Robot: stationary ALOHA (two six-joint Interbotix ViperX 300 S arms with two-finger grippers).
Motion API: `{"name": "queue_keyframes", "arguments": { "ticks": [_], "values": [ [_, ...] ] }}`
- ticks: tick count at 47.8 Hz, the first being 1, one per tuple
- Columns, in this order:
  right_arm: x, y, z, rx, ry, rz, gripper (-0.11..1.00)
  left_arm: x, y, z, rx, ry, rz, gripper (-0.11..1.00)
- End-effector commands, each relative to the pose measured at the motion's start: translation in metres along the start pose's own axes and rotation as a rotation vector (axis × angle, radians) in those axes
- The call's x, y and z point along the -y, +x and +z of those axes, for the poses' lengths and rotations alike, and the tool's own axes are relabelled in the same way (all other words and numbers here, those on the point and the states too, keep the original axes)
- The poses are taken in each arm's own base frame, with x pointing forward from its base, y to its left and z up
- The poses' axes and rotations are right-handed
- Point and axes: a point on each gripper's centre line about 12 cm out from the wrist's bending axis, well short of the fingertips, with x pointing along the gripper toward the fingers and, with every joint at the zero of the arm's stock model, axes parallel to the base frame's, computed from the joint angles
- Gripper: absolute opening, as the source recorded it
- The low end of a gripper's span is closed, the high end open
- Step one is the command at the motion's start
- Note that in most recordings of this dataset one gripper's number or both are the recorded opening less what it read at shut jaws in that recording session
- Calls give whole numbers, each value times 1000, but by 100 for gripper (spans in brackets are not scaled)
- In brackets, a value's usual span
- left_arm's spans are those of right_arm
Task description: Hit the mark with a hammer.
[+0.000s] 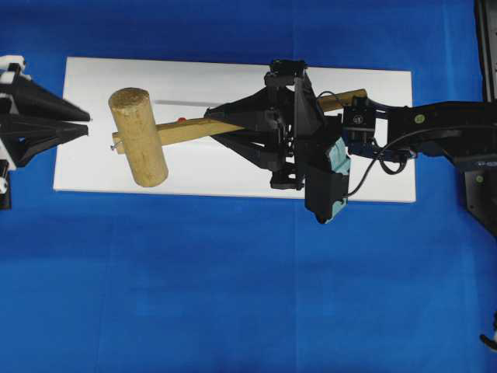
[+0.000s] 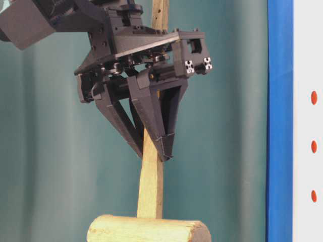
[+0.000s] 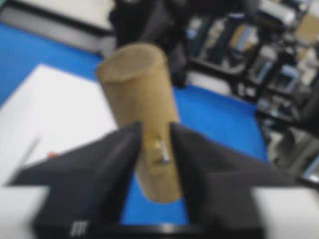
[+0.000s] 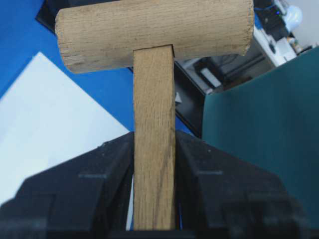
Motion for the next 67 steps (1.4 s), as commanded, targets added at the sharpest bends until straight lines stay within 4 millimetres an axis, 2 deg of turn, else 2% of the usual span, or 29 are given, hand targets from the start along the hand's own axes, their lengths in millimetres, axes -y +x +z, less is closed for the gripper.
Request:
{"name": "queue_keyframes", "arguments": {
  "ticks": [1, 7, 10, 12, 22, 41, 47, 58, 62, 67],
  "values": [
    [14, -5, 16, 49, 7, -46, 10, -1, 2, 3, 8, -35, 7, 43],
    [14, -6, 16, 50, 9, -45, 10, -1, 2, 3, 7, -90, 8, 79],
    [14, -5, 16, 49, 9, -46, 10, -1, 2, 3, 8, -100, 7, 90],
    [14, -5, 16, 49, 9, -46, 10, -1, 2, 4, 16, -106, 5, 93],
    [15, -5, 16, 50, 8, -47, 10, 0, 12, 9, 61, -111, -10, 91],
    [13, -6, 16, 48, 9, -44, 10, -7, 73, -3, 2, -111, 26, 92],
    [14, -6, 15, 46, 9, -44, 10, -8, 80, -3, -4, -111, 34, 92],
    [15, -6, 14, 39, 24, -48, 10, -11, 75, 2, 20, -113, 39, 91],
    [15, -6, 14, 37, 27, -48, 10, -10, 76, 2, 14, -114, 38, 87],
    [16, -5, 14, 37, 32, -52, 10, -10, 77, 0, 2, -122, 40, 68]
  ]
}}
